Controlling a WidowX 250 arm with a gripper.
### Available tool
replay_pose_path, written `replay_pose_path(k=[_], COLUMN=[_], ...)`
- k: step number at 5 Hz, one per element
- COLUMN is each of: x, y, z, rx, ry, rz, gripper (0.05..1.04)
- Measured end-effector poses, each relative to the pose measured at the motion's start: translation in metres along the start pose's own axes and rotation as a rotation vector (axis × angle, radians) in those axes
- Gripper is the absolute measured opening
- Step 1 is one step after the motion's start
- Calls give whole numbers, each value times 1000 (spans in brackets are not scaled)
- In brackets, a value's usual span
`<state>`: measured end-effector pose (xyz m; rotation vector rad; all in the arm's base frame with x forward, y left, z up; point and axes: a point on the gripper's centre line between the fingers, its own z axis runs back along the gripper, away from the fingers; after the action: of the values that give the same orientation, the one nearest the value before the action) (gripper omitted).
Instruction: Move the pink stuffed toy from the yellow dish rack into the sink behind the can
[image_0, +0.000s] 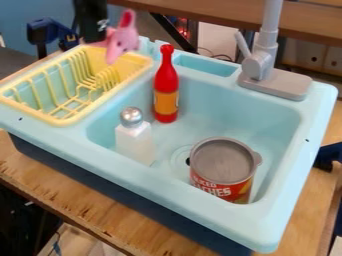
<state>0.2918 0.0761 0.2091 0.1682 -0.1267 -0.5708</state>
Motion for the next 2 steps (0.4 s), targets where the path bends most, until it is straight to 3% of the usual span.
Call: replay_pose_path(k=[1, 2], x=[12, 21], y=[-21, -44], z=[16, 27], rx=[-14, -52], ry=[-12, 14], rz=[-49, -114], gripper=[81, 81])
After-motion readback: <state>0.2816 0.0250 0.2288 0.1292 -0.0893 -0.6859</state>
